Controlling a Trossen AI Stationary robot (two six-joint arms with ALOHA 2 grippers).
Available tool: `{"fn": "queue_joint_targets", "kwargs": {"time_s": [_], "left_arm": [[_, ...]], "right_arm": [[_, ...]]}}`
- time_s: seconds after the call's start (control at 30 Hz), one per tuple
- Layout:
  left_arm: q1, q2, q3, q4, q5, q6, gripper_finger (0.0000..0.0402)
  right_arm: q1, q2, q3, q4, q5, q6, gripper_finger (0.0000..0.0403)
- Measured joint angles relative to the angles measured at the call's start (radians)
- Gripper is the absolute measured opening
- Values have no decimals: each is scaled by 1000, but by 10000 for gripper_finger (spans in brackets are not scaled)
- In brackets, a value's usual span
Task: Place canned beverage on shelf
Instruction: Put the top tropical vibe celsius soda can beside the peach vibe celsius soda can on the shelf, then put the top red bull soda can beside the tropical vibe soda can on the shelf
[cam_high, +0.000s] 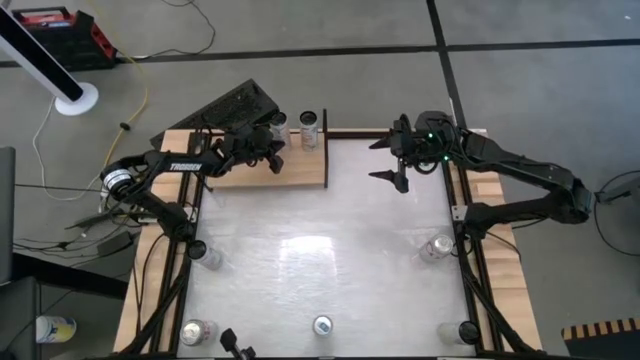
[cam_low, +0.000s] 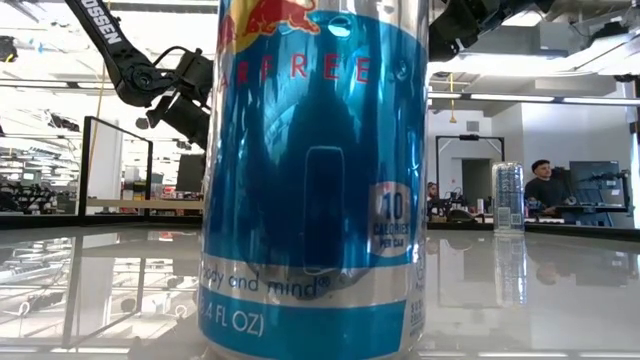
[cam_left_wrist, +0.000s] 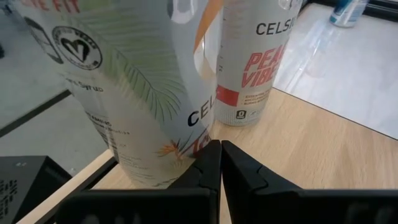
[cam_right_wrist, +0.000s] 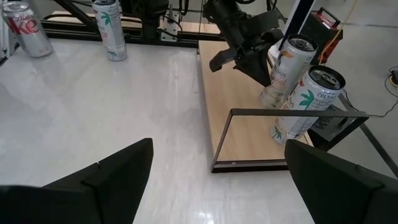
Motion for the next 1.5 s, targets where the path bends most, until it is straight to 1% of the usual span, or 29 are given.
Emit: {"fn": "queue_joint_targets", "kwargs": {"time_s": [0.47,0.6,0.73,0.87,1.0,1.07,1.13,1.2,1.27,1.37,1.5], "left_arm": [[1,0,0,0,-23,-1,0],[0,-17,0,-3,36,-4,0],[-15,-97,0,-15,63,-13,0],[-48,-225,0,-80,62,-6,0],[-112,-354,0,-169,61,-5,0],[-158,-410,0,-215,61,-5,0],[-210,-458,0,-262,61,-5,0],[-274,-497,-4,-303,52,-5,0],[-347,-527,-25,-311,27,-5,0],[-460,-561,-50,-337,-41,-5,0],[-611,-592,-88,-359,-157,-4,0]], "right_arm": [[0,0,0,-1,0,0,388],[0,0,0,-2,0,0,388],[0,0,0,-6,0,22,388],[2,0,0,-19,0,22,388],[17,0,0,-25,0,-31,388],[22,0,0,-27,2,-23,388],[24,0,6,-52,50,23,388],[31,0,45,-159,135,71,388],[35,-2,95,-280,236,88,388],[35,-2,146,-396,364,156,388],[29,-2,174,-489,452,294,388]]}}
